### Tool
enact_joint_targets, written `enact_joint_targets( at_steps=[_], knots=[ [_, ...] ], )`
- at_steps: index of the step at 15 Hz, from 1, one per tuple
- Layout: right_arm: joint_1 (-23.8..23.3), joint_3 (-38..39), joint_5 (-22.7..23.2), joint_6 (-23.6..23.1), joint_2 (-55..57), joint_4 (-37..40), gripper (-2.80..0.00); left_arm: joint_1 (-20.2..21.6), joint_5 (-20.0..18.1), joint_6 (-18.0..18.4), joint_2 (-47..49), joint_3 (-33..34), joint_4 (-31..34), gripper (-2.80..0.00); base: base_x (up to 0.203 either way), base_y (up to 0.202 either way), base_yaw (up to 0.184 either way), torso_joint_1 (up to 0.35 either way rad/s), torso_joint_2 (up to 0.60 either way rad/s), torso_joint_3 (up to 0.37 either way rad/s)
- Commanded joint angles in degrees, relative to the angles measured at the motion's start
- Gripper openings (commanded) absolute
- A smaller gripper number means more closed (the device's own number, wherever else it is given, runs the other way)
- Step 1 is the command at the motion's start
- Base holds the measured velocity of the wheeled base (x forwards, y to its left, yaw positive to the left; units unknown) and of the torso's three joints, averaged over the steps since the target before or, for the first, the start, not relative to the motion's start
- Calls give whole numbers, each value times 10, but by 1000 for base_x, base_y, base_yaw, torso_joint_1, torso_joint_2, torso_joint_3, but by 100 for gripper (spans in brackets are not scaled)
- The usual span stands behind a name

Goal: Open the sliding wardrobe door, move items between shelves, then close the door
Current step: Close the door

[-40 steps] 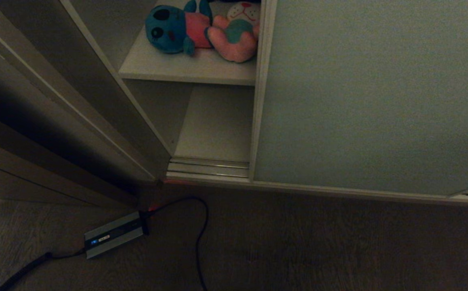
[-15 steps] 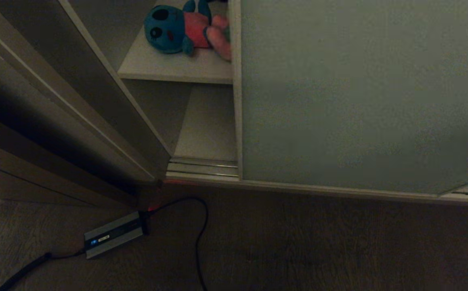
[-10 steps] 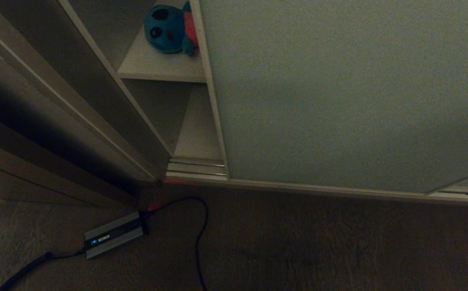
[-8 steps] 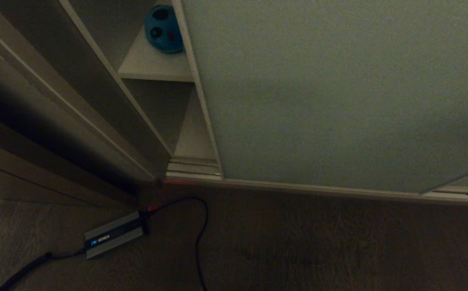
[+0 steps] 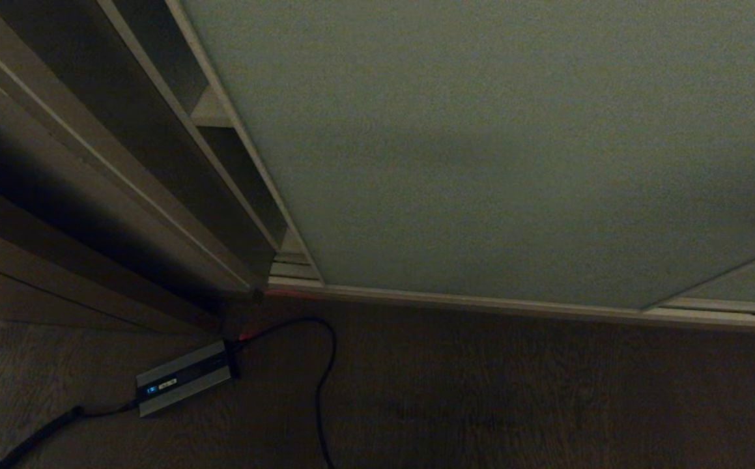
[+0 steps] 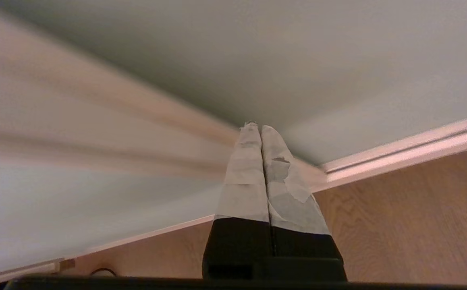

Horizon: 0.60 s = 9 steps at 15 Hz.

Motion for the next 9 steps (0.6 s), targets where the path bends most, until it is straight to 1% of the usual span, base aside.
enact_joint_targets(
  at_steps=[1,9],
  knots=[
    [10,7,3,1,-15,-1,-280,0,0,0,0,0,0,-280,0,0,0,0,0,0],
    [79,48,3,-1,-51,-1,-280,0,0,0,0,0,0,-280,0,0,0,0,0,0]
  ],
)
